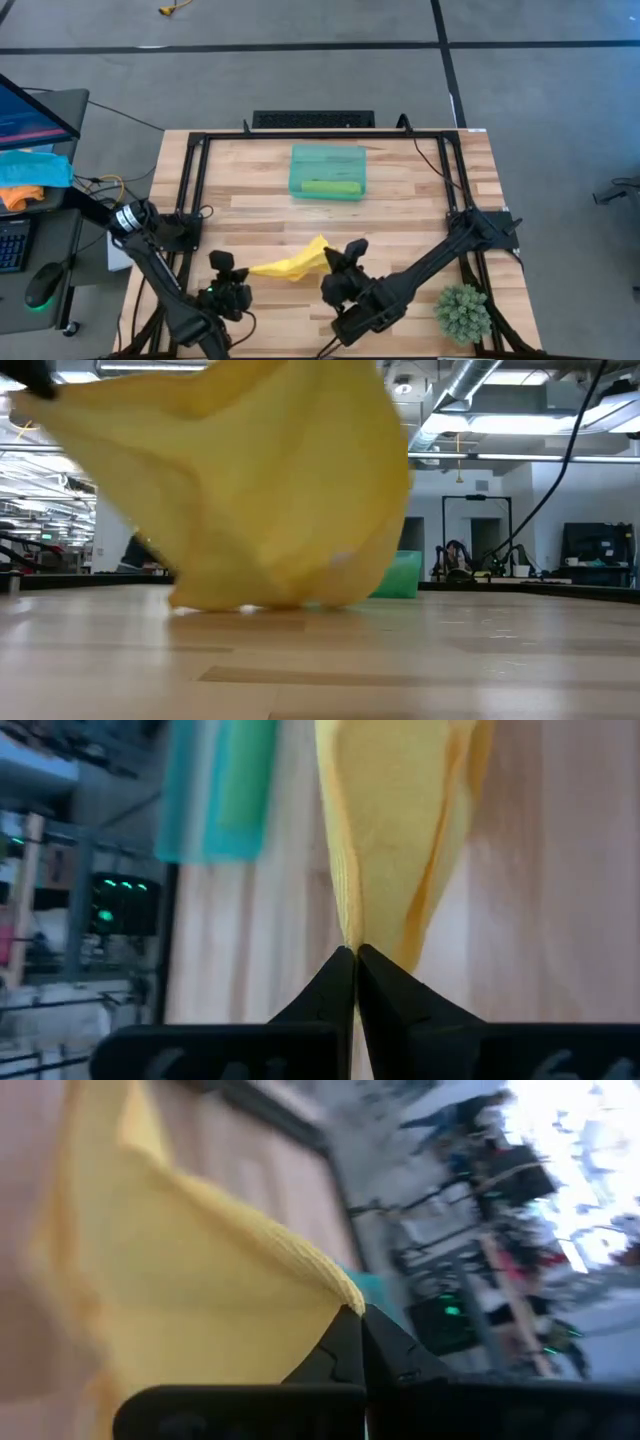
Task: Roll microfiber towels into tight, uniform cylinder then place into a basket
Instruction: Fold the yellow microfiber towel
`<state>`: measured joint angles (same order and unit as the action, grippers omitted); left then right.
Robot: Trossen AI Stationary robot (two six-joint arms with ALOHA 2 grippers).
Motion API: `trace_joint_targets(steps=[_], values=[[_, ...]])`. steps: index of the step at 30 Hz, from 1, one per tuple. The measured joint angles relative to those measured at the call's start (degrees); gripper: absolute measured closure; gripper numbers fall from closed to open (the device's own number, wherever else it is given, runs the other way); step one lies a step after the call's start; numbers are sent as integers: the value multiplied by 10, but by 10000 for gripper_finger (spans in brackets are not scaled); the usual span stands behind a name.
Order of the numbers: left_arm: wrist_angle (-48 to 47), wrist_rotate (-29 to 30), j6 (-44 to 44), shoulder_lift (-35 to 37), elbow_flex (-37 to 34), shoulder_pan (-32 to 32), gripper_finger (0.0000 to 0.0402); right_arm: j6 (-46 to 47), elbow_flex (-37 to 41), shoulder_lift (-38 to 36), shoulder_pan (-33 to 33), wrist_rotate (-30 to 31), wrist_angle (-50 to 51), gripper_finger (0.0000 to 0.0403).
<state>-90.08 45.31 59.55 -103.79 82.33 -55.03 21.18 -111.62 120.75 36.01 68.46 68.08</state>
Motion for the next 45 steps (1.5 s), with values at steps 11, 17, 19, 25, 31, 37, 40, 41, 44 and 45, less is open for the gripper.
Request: trace_joint_targets(steps=[11, 17, 19, 25, 31, 37, 40, 41, 44, 45], values=[[0, 125, -128, 20, 12, 71, 401, 28, -59, 0, -8, 129, 90, 401], [1, 147, -214, 55, 12, 108, 401, 29, -72, 0, -14, 109, 144, 400], [1, 160, -230, 73, 12, 117, 401, 37, -78, 0, -16, 65, 159, 400], [0, 194, -275, 131, 12, 140, 401, 126, -82, -1, -4, 50, 219, 401], [0, 195, -285, 191, 12, 158, 401, 121, -82, -13, 10, 38, 220, 400], [0, 199, -285, 217, 37, 156, 401, 99, -81, -32, -2, 49, 219, 400], [1, 208, -314, 218, 73, 153, 401, 83, -82, -36, -20, -57, 220, 400], [1, 205, -329, 218, 87, 152, 401, 86, -82, -34, -24, -85, 219, 400], [1, 153, -377, 218, 126, 159, 401, 88, -81, -33, -23, -97, 219, 400], [1, 134, -386, 218, 137, 163, 401, 88, -81, -35, -20, -103, 220, 400]])
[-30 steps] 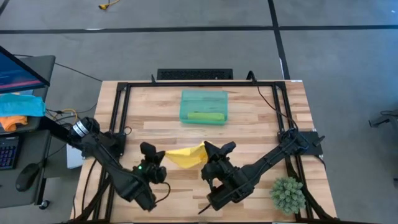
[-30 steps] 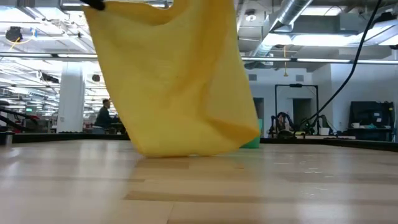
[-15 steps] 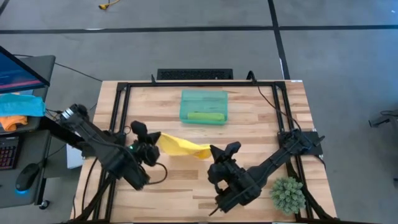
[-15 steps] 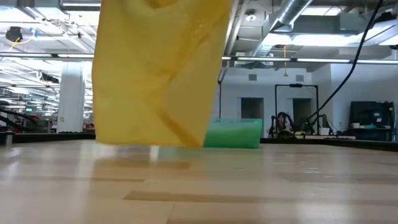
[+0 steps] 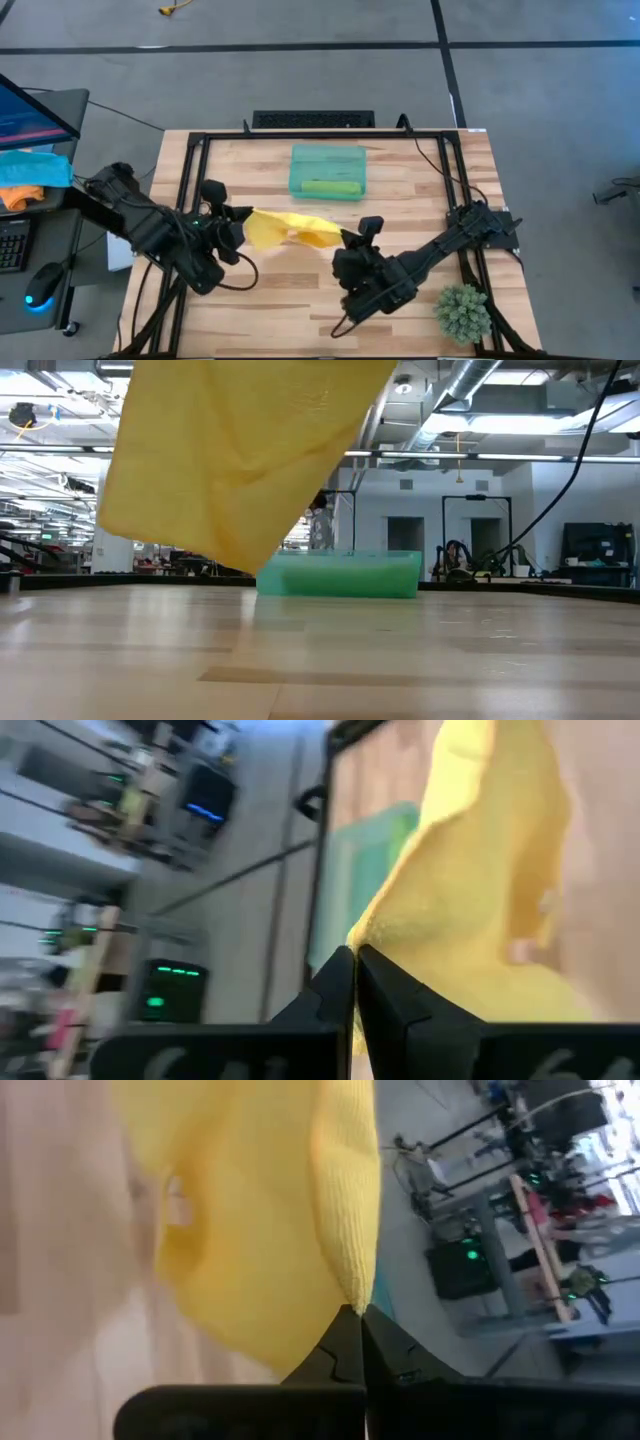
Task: Roll microfiber towels into tight, uniform cylinder then place into a basket
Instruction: Fold the yellow microfiber towel
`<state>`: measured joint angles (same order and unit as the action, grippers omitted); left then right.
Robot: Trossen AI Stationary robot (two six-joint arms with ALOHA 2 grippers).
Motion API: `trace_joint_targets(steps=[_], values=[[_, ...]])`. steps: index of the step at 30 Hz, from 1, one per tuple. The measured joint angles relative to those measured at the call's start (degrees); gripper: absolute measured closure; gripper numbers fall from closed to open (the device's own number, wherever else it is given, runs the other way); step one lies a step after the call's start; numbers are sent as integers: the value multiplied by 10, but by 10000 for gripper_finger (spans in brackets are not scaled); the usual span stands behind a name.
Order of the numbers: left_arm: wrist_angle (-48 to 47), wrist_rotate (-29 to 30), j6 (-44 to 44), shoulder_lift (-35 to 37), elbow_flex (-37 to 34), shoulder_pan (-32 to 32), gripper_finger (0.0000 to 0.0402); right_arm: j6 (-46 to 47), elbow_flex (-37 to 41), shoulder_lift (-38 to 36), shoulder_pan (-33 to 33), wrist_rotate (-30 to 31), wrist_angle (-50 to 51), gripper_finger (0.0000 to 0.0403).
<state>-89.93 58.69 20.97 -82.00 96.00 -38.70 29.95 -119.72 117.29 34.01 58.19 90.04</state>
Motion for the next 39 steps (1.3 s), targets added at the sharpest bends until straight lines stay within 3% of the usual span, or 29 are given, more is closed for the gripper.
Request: trace_joint_targets(steps=[6, 8, 12, 16, 20, 22, 27, 31, 33, 36, 39], values=[[5, -135, -52, -2, 20, 24, 401, -61, 0, 1, 18, -177, -3, 401], [8, -175, -63, -3, 20, 32, 401, -76, 0, 1, 27, -186, -4, 400], [-4, -190, -83, -6, 20, 49, 401, -48, 0, 1, 48, -23, 1, 400], [-3, -149, -104, -6, 20, 69, 401, -54, 0, 1, 53, 106, 1, 400], [-3, -68, -141, -3, 20, 79, 401, -64, 0, 0, 53, 134, 1, 399], [-2, -36, -169, -3, 20, 84, 401, -68, 1, -7, 53, 96, 1, 399], [14, 27, -229, -8, 20, 102, 401, -63, 0, -21, 39, -146, -6, 399], [14, 51, -262, -8, 19, 119, 401, -60, -2, -22, 37, -214, -10, 399], [-19, 110, -272, -5, 19, 129, 401, -60, 1, -22, 39, -307, 12, 399], [-12, 133, -251, 1, 22, 140, 401, -60, 2, -22, 52, -326, 3, 399], [-2, 84, -229, -8, 19, 140, 401, -63, 1, -24, 52, -253, 3, 399]])
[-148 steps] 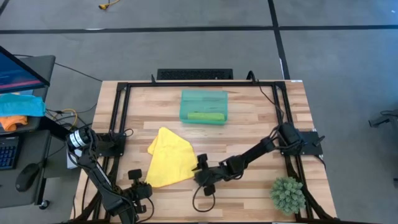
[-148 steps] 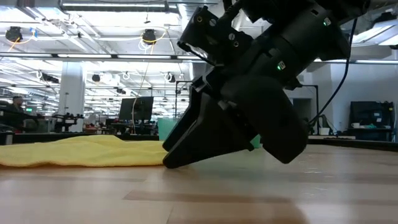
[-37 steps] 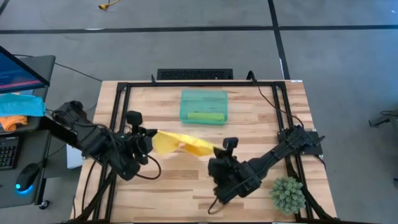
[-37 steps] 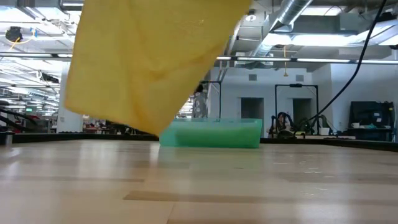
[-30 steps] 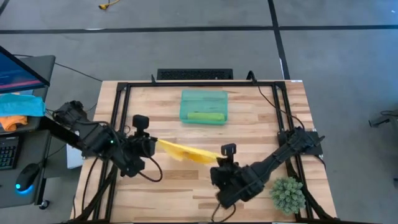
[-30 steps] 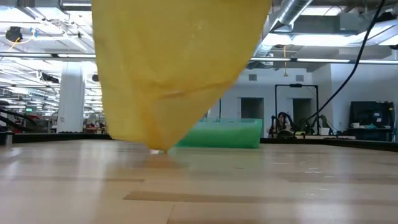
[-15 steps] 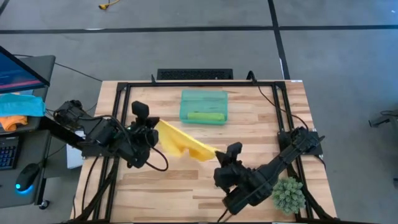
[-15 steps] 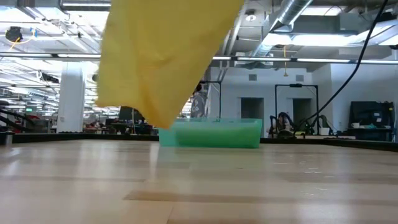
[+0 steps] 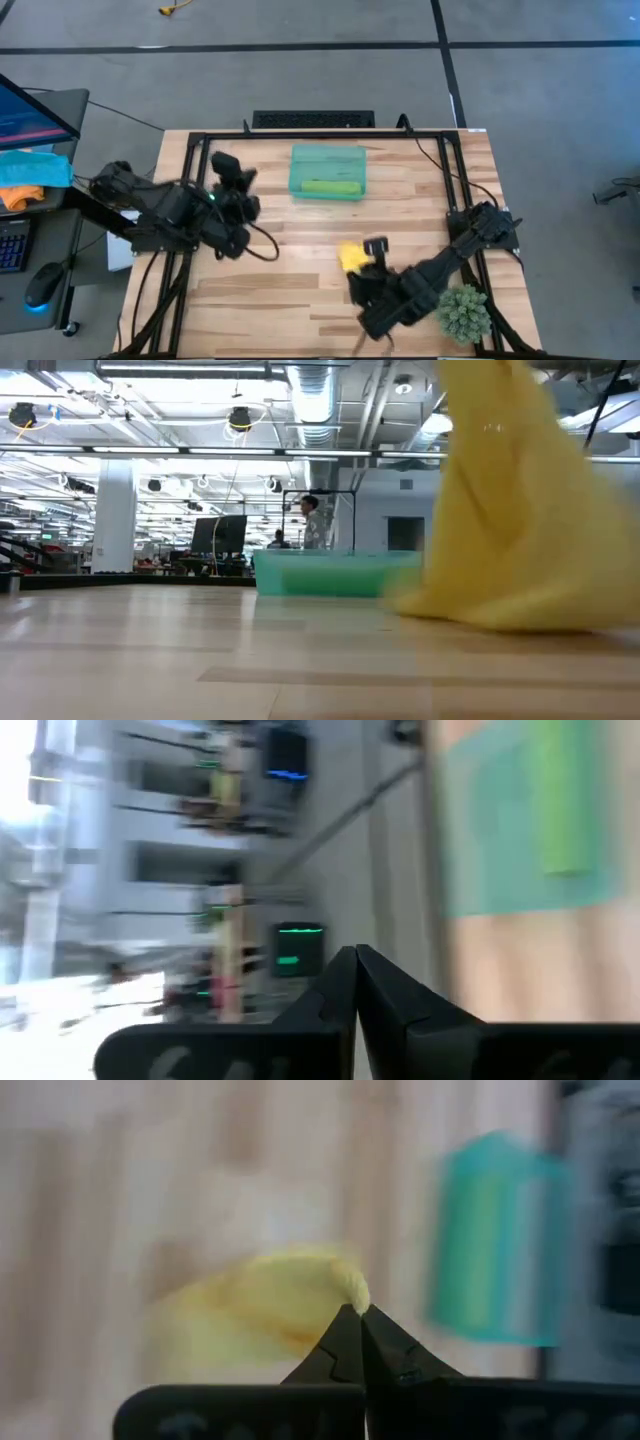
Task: Roll microfiber towels into tight, uniform cylinder then place into a basket
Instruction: Fold the yellow microfiber towel
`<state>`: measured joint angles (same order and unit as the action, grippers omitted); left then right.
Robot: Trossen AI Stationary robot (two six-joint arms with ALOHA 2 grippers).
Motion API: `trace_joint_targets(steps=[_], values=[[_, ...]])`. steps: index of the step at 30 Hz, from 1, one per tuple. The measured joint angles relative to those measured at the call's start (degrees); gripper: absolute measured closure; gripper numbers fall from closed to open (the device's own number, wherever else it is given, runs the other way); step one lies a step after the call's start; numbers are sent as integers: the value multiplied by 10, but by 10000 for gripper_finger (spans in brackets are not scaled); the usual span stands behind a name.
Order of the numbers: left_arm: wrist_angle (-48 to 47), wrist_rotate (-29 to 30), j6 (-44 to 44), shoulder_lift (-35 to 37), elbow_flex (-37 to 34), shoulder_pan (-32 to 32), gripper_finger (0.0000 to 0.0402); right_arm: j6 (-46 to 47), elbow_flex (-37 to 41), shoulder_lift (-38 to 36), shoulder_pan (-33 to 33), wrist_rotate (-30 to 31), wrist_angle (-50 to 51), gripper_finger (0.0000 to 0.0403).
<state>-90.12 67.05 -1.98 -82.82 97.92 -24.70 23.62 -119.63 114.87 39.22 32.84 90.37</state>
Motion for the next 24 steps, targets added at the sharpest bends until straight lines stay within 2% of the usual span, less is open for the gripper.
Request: trace_joint_targets(steps=[2, 5, 11, 16, 19, 24], values=[[-3, -26, 21, 4, 0, 1, 401, -1, 0, 0, 3, 39, 0, 399], [-3, -65, 71, 6, 2, 1, 401, -1, 0, 0, 9, 67, -2, 399], [-1, -221, 142, 5, 1, 0, 401, -17, 0, -7, 0, 138, -2, 399], [0, -293, 181, 3, 1, -8, 401, -41, -1, -27, 2, 228, -3, 399], [27, -319, 197, 4, -2, -20, 401, -42, -1, -39, 4, 218, -15, 399], [134, -350, 169, 3, -50, -44, 401, -37, -1, -41, 11, 206, -8, 399]])
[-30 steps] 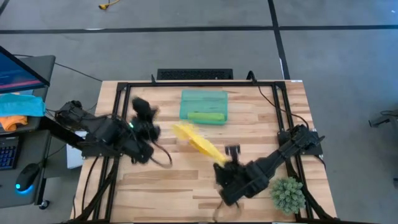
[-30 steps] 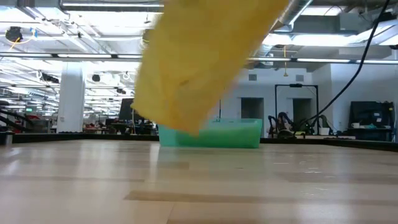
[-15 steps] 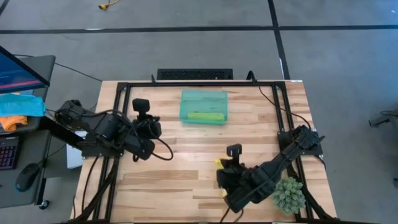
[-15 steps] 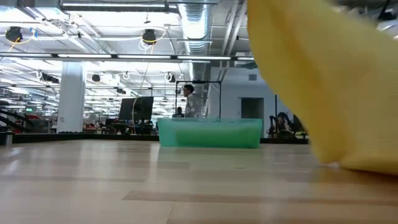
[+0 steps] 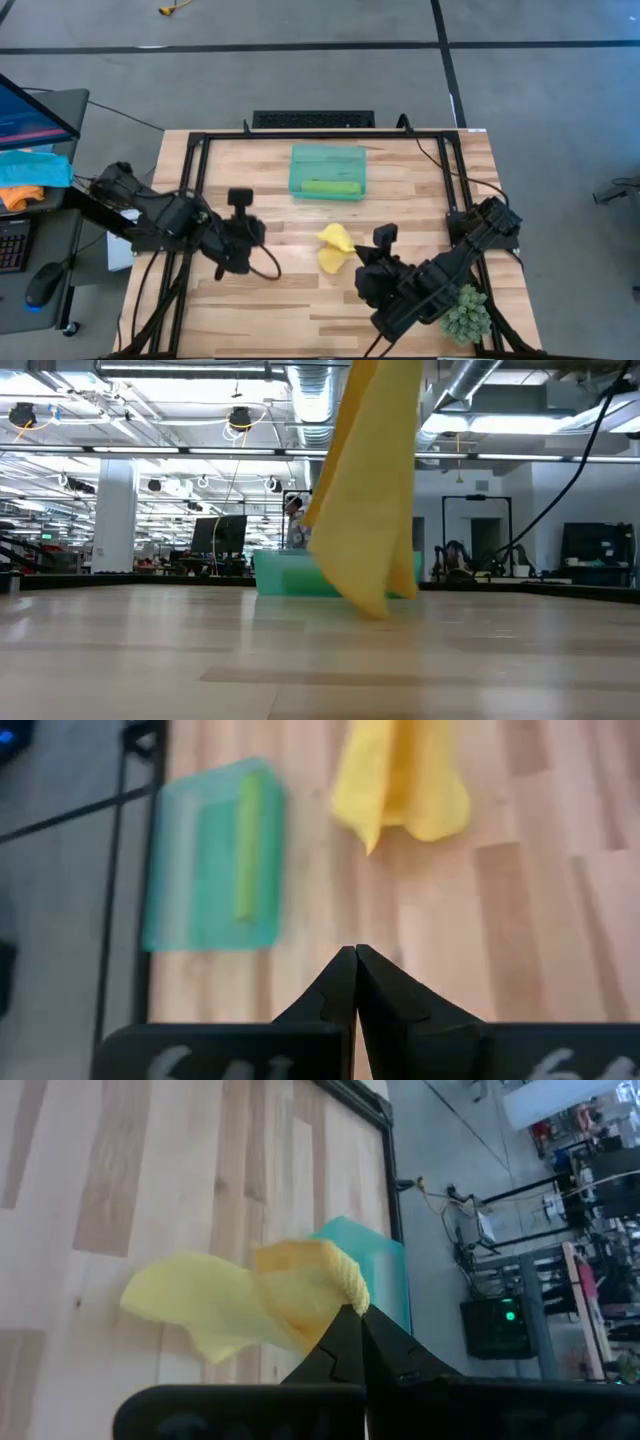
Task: Roll microfiber towels into tight, uniform cylinder then place into a basket
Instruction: Fold the yellow microfiber towel
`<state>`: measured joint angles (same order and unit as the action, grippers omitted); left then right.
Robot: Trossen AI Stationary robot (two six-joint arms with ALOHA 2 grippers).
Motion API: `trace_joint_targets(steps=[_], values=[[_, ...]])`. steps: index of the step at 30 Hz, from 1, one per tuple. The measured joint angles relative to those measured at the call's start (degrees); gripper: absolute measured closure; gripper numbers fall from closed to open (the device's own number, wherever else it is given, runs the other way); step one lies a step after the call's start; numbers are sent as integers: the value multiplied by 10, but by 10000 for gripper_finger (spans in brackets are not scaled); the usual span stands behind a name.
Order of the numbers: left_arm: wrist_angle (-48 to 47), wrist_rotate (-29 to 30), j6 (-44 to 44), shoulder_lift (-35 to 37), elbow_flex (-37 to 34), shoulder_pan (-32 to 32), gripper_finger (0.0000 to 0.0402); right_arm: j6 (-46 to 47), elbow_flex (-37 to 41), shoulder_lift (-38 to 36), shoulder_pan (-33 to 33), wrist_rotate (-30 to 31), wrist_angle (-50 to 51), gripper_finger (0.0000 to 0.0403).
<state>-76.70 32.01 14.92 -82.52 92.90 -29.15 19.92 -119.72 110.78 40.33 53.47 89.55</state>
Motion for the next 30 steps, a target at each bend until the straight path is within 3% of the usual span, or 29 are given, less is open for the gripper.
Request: trace_joint_targets(steps=[4, 11, 16, 23, 30], values=[[78, -17, -29, -1, -54, -5, 401, 2, 0, 0, 1, -33, 0, 397], [152, -48, -48, -2, -109, 6, 383, 6, 0, 0, 1, -37, 1, 397], [199, -61, -39, -1, -133, 9, 323, 7, 0, 0, -3, -37, 1, 397], [365, -111, -36, -1, -207, 9, 224, 32, 0, 0, -33, -24, -1, 397], [411, 20, -35, -1, -275, 12, 202, 28, 0, 1, -96, -24, -22, 397]])
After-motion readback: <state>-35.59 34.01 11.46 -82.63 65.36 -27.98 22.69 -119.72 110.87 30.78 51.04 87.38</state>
